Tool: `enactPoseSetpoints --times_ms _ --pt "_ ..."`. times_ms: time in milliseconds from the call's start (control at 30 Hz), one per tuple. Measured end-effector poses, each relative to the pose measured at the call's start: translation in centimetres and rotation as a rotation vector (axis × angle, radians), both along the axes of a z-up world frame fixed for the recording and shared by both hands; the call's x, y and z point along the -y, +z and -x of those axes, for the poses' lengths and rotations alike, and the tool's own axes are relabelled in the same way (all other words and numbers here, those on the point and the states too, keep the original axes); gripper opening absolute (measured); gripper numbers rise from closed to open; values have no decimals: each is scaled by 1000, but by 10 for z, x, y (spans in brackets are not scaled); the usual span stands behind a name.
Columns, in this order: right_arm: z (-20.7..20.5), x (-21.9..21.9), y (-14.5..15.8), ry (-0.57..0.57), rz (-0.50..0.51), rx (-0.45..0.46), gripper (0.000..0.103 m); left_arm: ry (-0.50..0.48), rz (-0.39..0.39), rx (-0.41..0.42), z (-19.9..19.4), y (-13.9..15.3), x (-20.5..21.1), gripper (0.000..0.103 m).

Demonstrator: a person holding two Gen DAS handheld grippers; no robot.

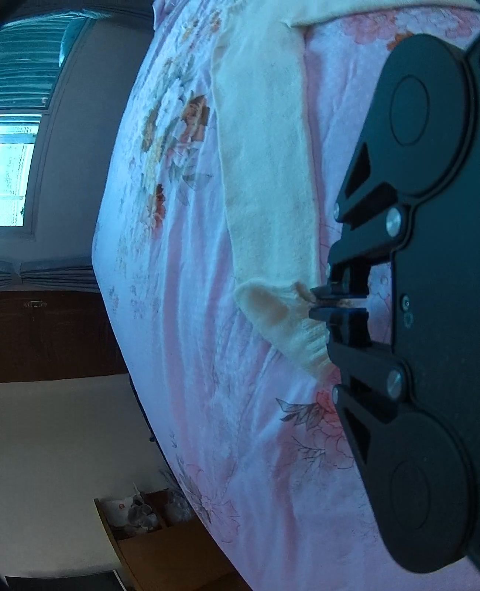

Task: Fold small clothes
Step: 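Carry the held sleeve across the sweater body with the left gripper, release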

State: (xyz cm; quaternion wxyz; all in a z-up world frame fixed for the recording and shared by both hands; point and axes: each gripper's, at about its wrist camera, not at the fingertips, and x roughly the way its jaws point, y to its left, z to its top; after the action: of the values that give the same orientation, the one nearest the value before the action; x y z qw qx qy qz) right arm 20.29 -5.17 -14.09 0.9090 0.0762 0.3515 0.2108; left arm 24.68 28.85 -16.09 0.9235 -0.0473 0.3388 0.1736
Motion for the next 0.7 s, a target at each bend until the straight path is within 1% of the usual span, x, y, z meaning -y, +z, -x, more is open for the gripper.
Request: enactPoseSetpoints --times_ms 100,233,400,467,533,567,633,700 --pt "-2 5 0 -15 -23 -9 103 -73 24 53 -3 26 16 2" --pt "-1 14 4 -38 -17 6 103 -227 60 105 -14 59 57 2" --pt "3 34 7 -82 -13 25 103 -481 148 101 -35 83 142 2" --pt "4 48 7 -109 -10 24 103 -578 209 88 -40 86 179 2" --pt "5 61 5 -137 -5 20 103 -673 261 54 -43 81 219 2" --pt "6 68 5 -151 0 20 103 -705 286 41 -43 77 235 2" --pt "8 83 3 -179 13 16 103 -792 324 -24 -41 64 268 2" --pt "9 96 0 -204 20 4 103 -811 338 -95 -40 46 286 5"
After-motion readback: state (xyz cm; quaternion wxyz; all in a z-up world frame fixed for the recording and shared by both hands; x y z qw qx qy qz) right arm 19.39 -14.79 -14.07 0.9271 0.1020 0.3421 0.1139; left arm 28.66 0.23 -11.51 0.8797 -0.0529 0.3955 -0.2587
